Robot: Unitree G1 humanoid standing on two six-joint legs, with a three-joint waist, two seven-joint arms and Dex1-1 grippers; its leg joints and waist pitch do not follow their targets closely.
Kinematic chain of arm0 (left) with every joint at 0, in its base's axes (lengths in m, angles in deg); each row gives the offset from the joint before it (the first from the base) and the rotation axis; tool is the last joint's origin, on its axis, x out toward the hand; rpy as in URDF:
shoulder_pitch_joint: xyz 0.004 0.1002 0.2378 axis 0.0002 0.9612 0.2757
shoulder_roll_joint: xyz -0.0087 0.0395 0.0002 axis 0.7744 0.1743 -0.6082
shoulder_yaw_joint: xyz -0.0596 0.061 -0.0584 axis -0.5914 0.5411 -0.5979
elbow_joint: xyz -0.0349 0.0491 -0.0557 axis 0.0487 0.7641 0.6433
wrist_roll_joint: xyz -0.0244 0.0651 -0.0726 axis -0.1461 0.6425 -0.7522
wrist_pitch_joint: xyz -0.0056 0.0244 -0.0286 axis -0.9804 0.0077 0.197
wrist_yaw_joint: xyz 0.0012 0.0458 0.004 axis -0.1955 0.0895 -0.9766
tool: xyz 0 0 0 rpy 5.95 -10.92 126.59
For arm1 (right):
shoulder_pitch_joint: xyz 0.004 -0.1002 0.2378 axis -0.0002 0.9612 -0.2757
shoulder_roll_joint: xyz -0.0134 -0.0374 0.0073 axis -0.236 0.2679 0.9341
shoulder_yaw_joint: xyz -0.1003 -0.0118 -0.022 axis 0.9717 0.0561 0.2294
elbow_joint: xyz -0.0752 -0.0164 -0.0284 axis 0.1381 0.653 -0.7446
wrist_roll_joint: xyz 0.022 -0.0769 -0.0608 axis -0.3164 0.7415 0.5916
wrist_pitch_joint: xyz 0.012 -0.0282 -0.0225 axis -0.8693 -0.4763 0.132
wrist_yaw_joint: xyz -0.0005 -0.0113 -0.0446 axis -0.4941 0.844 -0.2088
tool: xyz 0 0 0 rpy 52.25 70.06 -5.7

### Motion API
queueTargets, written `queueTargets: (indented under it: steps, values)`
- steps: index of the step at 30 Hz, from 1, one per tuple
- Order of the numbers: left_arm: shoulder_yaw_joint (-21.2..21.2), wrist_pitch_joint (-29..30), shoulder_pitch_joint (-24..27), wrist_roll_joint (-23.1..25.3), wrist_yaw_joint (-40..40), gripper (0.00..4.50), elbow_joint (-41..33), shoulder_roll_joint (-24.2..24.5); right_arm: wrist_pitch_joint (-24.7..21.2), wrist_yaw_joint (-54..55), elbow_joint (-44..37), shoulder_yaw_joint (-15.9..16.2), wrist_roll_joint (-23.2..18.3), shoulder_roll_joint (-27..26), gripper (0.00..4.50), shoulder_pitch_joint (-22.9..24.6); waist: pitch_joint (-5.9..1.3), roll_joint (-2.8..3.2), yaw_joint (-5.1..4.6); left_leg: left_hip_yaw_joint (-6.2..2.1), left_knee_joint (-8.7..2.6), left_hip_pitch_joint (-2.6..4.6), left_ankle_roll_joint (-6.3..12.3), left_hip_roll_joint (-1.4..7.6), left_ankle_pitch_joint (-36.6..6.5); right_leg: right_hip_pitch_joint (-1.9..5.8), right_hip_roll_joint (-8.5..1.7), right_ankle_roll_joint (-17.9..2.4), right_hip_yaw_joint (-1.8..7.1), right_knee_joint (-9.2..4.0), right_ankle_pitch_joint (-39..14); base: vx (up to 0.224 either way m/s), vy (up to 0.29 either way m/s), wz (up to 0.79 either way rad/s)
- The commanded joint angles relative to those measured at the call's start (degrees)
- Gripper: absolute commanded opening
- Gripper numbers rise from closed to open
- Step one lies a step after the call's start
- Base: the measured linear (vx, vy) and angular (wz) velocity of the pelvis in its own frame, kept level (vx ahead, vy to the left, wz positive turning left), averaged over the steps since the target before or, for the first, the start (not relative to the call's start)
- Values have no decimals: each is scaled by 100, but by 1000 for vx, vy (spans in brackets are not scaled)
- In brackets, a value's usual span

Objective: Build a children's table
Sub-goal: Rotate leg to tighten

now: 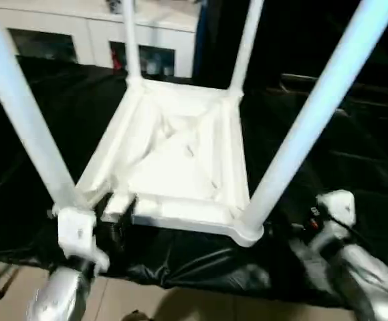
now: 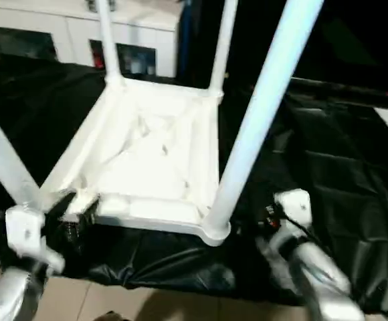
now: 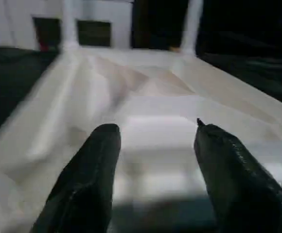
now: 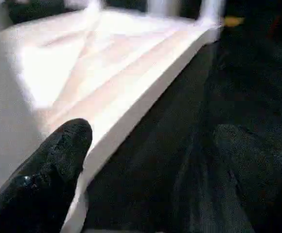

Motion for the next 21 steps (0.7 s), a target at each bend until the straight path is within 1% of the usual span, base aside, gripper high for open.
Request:
queueTargets:
  steps: [1, 2, 3, 4, 5, 6, 7, 8, 9, 10, 11, 12, 13, 14, 15, 16, 17, 18, 19, 20, 21]
  values:
    - [-57, -184, 111, -98, 15, 314, -191, -25, -88, -531, -133, -65, -181, 262, 450, 90, -134, -38, -19, -172, -563, 54, -52, 303, -2580, -14, -490, -103, 303, -696, -3077, 0, 0, 0]
    - [-95, -226, 182, -123, 4, 326, -226, -39, -92, -663, -154, -73, -219, 354, 450, 138, -124, -39, -21, -180, -566, 38, -36, 301, -2573, -5, -500, -92, 301, -696, -3161, 0, 0, 0]
    - [-174, -326, 290, -120, -46, 341, -263, -65, -126, -881, -225, -68, -310, 486, 450, 204, -131, -33, -29, -186, -561, 43, -32, 304, -2532, -15, -504, -98, 296, -710, -3229, 0, 0, 0]
    - [-227, -394, 363, -115, -80, 346, -289, -83, -151, -1026, -281, -63, -373, 572, 450, 249, -127, -48, -60, -191, -559, 32, -4, 309, -2504, -15, -497, -115, 291, -713, -3187, 0, 0, 0]
    - [-321, -564, 472, -65, -179, 351, -291, -103, -162, -1202, -378, -18, -438, 689, 450, 311, -130, -55, -61, -190, -556, 29, 7, 309, -2481, -10, -489, -111, 288, -714, -3156, 0, 0, 0]
    - [-421, -733, 578, 0, -290, 359, -278, -131, -170, -1355, -473, 34, -494, 781, 450, 369, -123, -49, -80, -190, -558, 23, 26, 316, -2487, -8, -469, -105, 288, -706, -3085, 0, 0, 0]
    - [-589, -998, 724, 39, -463, 359, -230, -217, -250, -1570, -638, 116, -635, 889, 450, 438, -127, -68, -93, -194, -554, 4, 59, 312, -2457, 9, -467, -95, 279, -699, -3053, 0, 0, 0]
    - [-632, -1068, 760, 30, -496, 370, -213, -241, -283, -1618, -689, 138, -686, 909, 450, 457, -130, -76, -96, -193, -547, 1, 81, 308, -2429, 7, -461, -69, 274, -700, -3092, 0, 0, 0]
    - [-689, -1163, 799, 42, -532, 390, -185, -255, -281, -1653, -727, 172, -702, 919, 450, 472, -127, -70, -93, -189, -537, 16, 79, 310, -2436, -13, -465, -70, 279, -712, -3119, 0, 0, 0]
    - [-742, -1225, 819, 41, -587, 394, -154, -281, -265, -1650, -730, 209, -683, 910, 450, 455, -143, -58, -93, -189, -530, 44, 70, 317, -2425, -30, -463, -88, 289, -718, -3047, 0, 0, 0]
    - [-921, -1415, 828, 57, -780, 397, -23, -366, -221, -1610, -718, 333, -601, 852, 450, 377, -147, -61, -91, -191, -533, 39, 64, 319, -2411, -31, -451, -108, 289, -700, -2956, 0, 0, 0]
    - [-947, -1442, 826, 59, -808, 405, -3, -378, -216, -1607, -715, 349, -589, 842, 450, 364, -149, -70, -100, -189, -543, 22, 50, 319, -2390, -20, -426, -128, 273, -685, -2780, 0, 0, 0]
    - [-1120, -1623, 792, 74, -986, 432, 164, -441, -166, -1551, -685, 472, -486, 753, 450, 267, -147, -59, -84, -195, -544, 38, 33, 318, -2435, -31, -430, -145, 272, -678, -2739, 0, 0, 0]
    - [-1148, -1662, 781, 80, -1016, 432, 207, -447, -158, -1538, -678, 496, -465, 730, 450, 244, -145, -68, -95, -190, -541, 35, 25, 313, -2465, -33, -426, -143, 270, -684, -2748, 0, 0, 0]
    - [-1205, -1751, 727, 49, -1031, 439, 403, -430, -156, -1427, -634, 583, -391, 602, 450, 150, -153, -76, -97, -195, -541, 34, 0, 307, -2482, -29, -430, -124, 269, -672, -2768, 0, 0, 0]
    - [-1223, -1786, 698, 21, -1018, 441, 513, -412, -163, -1355, -609, 627, -356, 529, 450, 100, -155, -60, -98, -192, -538, 48, -20, 299, -2507, -45, -427, -101, 274, -687, -2782, 0, 0, 0]
    - [-1218, -1806, 678, 21, -1000, 441, 580, -386, -154, -1282, -578, 647, -316, 480, 450, 60, -155, -58, -98, -199, -542, 49, -31, 298, -2506, -44, -432, -92, 274, -680, -2787, 0, 0, 0]
    - [-1217, -1835, 523, -18, -908, 446, 910, -251, -137, -982, -429, 729, -195, 233, 450, -126, -154, -4, -93, -210, -546, 65, -75, 286, -2586, -66, -438, -86, 274, -687, -2836, 0, 0, 0]
    - [-1217, -1835, 523, -18, -908, 446, 910, -251, -137, -982, -429, 729, -195, 233, 450, -126, -154, -4, -93, -210, -546, 65, -75, 286, -2586, -66, -438, -86, 274, -687, -2836, 0, 0, 0]
    - [-1240, -1741, 262, -54, -795, 446, 1266, -53, -103, -720, -276, 801, -129, -12, 450, -301, -174, 26, -85, -224, -555, 91, -144, 298, -2643, -66, -443, -117, 275, -673, -2774, 0, 0, 0]
    - [-1238, -1542, 70, -74, -690, 446, 1448, 115, -77, -623, -200, 815, -138, -131, 450, -369, -174, 10, -90, -205, -547, 101, -151, 286, -2631, -90, -423, -126, 278, -681, -2704, 0, 0, 0]
